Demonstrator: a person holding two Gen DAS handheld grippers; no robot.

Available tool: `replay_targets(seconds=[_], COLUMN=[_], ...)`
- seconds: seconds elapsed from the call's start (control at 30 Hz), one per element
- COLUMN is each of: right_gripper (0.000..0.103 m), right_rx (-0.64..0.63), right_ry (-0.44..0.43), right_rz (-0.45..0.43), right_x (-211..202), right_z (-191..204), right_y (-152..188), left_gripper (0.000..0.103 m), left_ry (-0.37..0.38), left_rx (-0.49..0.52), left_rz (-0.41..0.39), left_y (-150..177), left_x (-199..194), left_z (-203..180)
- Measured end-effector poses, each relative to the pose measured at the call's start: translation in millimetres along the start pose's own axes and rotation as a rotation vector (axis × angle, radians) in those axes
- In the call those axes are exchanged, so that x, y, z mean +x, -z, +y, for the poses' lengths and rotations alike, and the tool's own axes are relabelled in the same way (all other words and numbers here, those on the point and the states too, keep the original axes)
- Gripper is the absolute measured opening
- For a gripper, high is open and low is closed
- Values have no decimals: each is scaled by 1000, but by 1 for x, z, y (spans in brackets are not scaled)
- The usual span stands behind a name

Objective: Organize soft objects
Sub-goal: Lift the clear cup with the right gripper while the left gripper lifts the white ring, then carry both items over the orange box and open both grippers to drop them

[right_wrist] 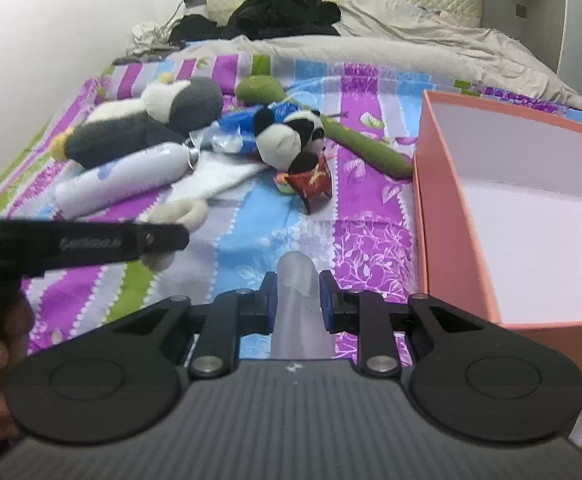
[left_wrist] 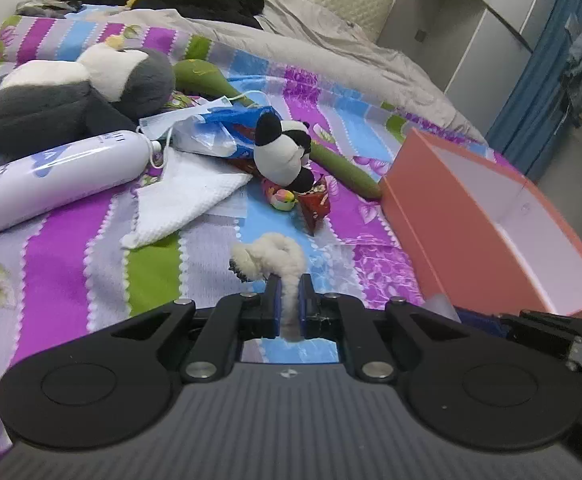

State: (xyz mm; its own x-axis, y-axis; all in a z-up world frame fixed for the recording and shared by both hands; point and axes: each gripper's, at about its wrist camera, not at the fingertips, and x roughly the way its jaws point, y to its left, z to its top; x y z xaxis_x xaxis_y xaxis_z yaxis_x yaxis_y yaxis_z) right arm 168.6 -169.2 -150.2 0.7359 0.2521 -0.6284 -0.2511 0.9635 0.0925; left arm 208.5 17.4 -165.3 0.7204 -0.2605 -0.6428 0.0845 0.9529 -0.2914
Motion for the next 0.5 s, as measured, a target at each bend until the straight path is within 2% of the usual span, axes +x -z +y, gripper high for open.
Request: replay_targets(seconds=[0.27, 0.5], right_gripper=[26, 26], right_rx=[19, 24], right_ry=[-3, -6], right_rz=[-71, -104], right_x=[-45, -67], right_z=[2, 6], right_y=[-12, -17], left_gripper=[10, 10], left_ry=[13, 22], left_rx=[2, 10], left_rz=[-34, -54], left_y=[5, 2], left_x=[-57, -94], left_z=[-11, -17])
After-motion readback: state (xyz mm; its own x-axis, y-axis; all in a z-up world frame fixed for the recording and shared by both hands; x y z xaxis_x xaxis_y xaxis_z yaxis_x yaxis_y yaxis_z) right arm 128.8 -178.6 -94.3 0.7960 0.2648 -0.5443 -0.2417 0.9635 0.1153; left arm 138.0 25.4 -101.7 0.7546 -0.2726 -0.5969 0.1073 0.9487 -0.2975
